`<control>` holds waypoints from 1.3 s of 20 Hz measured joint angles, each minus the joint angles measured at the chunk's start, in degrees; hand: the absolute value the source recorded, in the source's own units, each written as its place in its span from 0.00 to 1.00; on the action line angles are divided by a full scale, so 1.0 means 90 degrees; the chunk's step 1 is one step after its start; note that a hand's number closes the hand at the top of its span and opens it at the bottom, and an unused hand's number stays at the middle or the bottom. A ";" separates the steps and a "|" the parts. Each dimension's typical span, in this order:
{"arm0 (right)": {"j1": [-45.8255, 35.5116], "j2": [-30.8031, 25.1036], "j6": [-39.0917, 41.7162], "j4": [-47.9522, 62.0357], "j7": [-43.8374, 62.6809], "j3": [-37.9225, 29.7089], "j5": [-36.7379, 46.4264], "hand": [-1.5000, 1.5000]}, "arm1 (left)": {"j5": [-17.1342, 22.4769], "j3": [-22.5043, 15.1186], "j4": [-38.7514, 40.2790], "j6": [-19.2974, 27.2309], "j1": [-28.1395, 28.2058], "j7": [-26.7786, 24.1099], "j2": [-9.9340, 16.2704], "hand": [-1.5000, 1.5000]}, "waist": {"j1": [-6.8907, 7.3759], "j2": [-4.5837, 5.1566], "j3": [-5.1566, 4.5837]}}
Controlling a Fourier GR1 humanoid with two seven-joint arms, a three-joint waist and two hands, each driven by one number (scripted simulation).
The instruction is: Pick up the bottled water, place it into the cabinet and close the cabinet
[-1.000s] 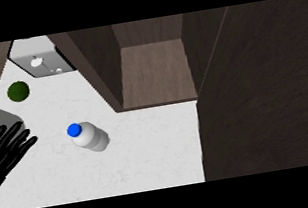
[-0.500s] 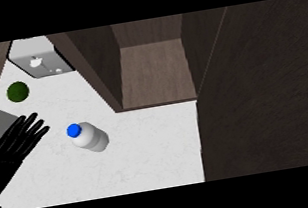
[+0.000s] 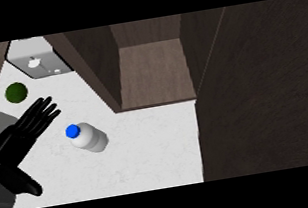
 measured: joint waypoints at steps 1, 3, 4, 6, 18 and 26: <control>-0.0059 0.0011 -0.0022 0.0030 0.0030 0.0016 0.0023 0.00 | -0.0204 -0.0039 0.0232 0.0039 -0.0092 -0.0152 -0.0007 0.00 | 0.0000 0.0001 0.0000; 0.0045 -0.0089 0.0071 -0.0094 0.0057 -0.0098 -0.0157 0.00 | -0.0492 -0.0081 0.0693 0.0120 -0.0314 -0.0398 0.0019 0.00 | -0.0010 0.0003 -0.0001; 0.0093 -0.0051 0.0083 -0.0083 0.0006 -0.0030 -0.0098 0.00 | -0.0690 -0.0109 0.0972 0.0203 -0.0427 -0.0565 0.0016 0.00 | -0.0026 0.0006 -0.0002; 0.0067 -0.0035 0.0116 -0.0002 -0.0076 -0.0038 -0.0082 0.00 | -0.1005 -0.0168 0.1511 0.0361 -0.0648 -0.0846 0.0037 0.00 | -0.0034 0.0010 -0.0003; 0.0084 -0.0042 0.0178 0.0062 -0.0139 -0.0019 -0.0095 0.00 | -0.1822 -0.0500 0.3889 0.1001 -0.1459 -0.1911 -0.0088 0.00 | -0.0094 0.0035 -0.0011; 0.0194 -0.0041 0.0266 0.0043 -0.0284 0.0044 0.0011 0.00 | -0.2068 -0.0685 0.4666 0.1283 -0.1775 -0.2448 -0.0193 0.00 | -0.0133 0.0054 -0.0016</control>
